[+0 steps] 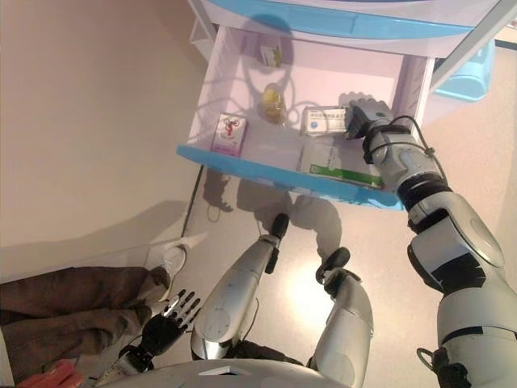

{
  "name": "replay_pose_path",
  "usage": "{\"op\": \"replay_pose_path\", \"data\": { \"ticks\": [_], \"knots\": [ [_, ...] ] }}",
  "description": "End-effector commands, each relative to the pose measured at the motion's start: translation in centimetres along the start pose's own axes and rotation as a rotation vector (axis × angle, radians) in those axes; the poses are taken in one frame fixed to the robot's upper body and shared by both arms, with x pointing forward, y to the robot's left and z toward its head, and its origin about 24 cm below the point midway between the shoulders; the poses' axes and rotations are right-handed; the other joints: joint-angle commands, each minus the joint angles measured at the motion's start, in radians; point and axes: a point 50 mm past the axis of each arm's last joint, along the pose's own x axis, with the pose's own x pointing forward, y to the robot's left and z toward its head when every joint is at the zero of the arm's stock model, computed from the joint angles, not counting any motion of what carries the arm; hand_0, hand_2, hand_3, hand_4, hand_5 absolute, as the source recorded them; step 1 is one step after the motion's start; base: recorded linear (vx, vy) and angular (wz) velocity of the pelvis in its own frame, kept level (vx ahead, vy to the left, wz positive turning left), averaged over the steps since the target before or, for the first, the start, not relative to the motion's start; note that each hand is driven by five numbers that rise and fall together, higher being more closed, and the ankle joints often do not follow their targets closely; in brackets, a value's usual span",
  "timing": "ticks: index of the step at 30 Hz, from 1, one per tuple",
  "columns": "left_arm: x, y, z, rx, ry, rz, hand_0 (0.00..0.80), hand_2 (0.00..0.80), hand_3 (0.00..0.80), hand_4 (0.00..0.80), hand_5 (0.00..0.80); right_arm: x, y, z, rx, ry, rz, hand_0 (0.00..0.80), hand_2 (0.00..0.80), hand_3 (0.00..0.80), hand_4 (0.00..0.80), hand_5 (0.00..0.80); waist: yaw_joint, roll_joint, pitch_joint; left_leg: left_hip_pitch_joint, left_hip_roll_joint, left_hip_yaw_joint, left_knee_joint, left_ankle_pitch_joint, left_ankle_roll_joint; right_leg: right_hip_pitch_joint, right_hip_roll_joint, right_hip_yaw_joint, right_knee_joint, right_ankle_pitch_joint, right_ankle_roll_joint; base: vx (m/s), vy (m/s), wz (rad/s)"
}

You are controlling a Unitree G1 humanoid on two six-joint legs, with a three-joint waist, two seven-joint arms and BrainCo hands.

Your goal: Open the drawer and pick up the medicine

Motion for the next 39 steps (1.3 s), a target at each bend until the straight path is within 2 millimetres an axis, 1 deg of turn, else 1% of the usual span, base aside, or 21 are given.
{"op": "replay_pose_path", "data": {
  "ticks": [1, 9, 10, 16, 20, 23, 30, 32, 35, 39],
  "knots": [
    [-1.8, 1.8, -0.4, 0.020, 0.010, 0.065, 0.000, 0.000, 0.000, 0.000, 0.000, -0.3, -1.8, 0.3, -0.008, -0.059, -0.076, 0.800, 0.800, 0.800, 0.800, 0.800, 0.000, 0.018, 0.019, 0.109, -0.005, 0.093, -0.079, -0.132, 0.035, 0.030, 0.004, 0.028, 0.068, 0.010, 0.060, -0.016, -0.036, -0.07],
    [-1.9, 2.1, 0.1, 0.003, -0.016, 0.084, 0.000, 0.000, 0.000, 0.000, 0.000, -2.0, -2.9, 1.6, 0.071, -0.195, -0.174, 0.800, 0.800, 0.800, 0.800, 0.800, -0.052, -0.011, 0.019, 0.171, 0.006, 0.116, -0.107, -0.140, 0.031, 0.080, 0.020, 0.059, 0.026, 0.023, 0.074, -0.015, -0.035, -0.21],
    [-1.8, 2.0, 0.2, 0.001, -0.023, 0.080, 0.000, 0.000, 0.000, 0.000, 0.000, -2.3, -3.3, 1.9, 0.073, -0.215, -0.193, 0.800, 0.800, 0.800, 0.800, 0.800, -0.057, -0.012, 0.019, 0.161, 0.009, 0.121, -0.117, -0.115, 0.036, 0.075, 0.024, 0.050, 0.007, 0.047, 0.062, -0.067, -0.032, -0.25],
    [-2.1, 2.4, 0.2, -0.019, -0.040, 0.104, 0.000, 0.000, 0.000, 0.000, 0.000, -5.1, -4.3, 4.0, 0.114, -0.393, -0.286, 0.800, 0.800, 0.800, 0.800, 0.800, -0.102, -0.031, 0.019, 0.227, 0.010, 0.141, -0.149, -0.120, 0.036, 0.127, 0.036, 0.079, -0.025, 0.060, 0.080, -0.014, -0.033, -0.15],
    [-2.1, 2.5, -0.1, -0.024, -0.041, 0.112, 0.000, 0.000, 0.000, 0.000, 0.000, -7.3, -5.7, 5.3, 0.119, -0.519, -0.344, 0.800, 0.800, 0.800, 0.800, 0.800, -0.126, -0.036, 0.019, 0.282, 0.007, 0.153, -0.180, -0.120, 0.033, 0.173, 0.043, 0.094, -0.053, 0.062, 0.090, -0.007, -0.013, -0.18],
    [-2.2, 2.7, -0.5, -0.034, -0.038, 0.129, 0.000, 0.000, 0.000, 0.000, 0.000, -8.9, -6.8, 6.3, 0.124, -0.621, -0.376, 0.800, 0.800, 0.800, 0.800, 0.800, -0.141, -0.040, 0.000, 0.314, 0.007, 0.159, -0.209, -0.118, 0.028, 0.201, 0.051, 0.105, -0.076, 0.062, 0.098, 0.012, -0.006, -0.20],
    [-2.8, 3.3, -1.5, -0.049, -0.024, 0.165, 0.000, 0.000, 0.000, 0.000, 0.000, -12.9, -9.6, 8.8, 0.168, -0.850, -0.443, 0.800, 0.800, 0.800, 0.800, 0.800, -0.157, -0.054, -0.059, 0.373, 0.007, 0.169, -0.273, -0.110, 0.017, 0.258, 0.062, 0.109, -0.133, 0.067, 0.113, 0.024, -0.004, -0.07],
    [-2.8, 3.4, -1.7, -0.045, -0.014, 0.175, 0.000, 0.000, 0.000, 0.000, 0.000, -13.9, -10.3, 9.3, 0.195, -0.896, -0.453, 0.800, 0.800, 0.800, 0.800, 0.800, -0.159, -0.060, -0.076, 0.391, 0.005, 0.168, -0.287, -0.109, 0.016, 0.273, 0.065, 0.110, -0.143, 0.066, 0.115, 0.036, -0.005, -0.07],
    [-3.1, 3.7, -2.2, -0.049, -0.003, 0.200, 0.000, 0.000, 0.000, 0.000, 0.000, -14.8, -11.3, 9.8, 0.228, -0.947, -0.475, 0.800, 0.800, 0.800, 0.800, 0.800, -0.160, -0.067, -0.106, 0.415, 0.003, 0.167, -0.306, -0.111, 0.014, 0.299, 0.070, 0.108, -0.163, 0.061, 0.118, 0.053, -0.006, -0.06],
    [-3.4, 4.1, -2.6, -0.050, 0.011, 0.244, 0.000, 0.000, 0.000, 0.000, 0.000, -15.4, -12.4, 9.9, 0.278, -0.962, -0.510, 0.800, 0.800, 0.800, 0.800, 0.800, -0.155, -0.079, -0.145, 0.444, 0.003, 0.161, -0.330, -0.105, 0.010, 0.331, 0.078, 0.106, -0.179, 0.062, 0.120, 0.069, -0.013, -0.06]
  ]
}}
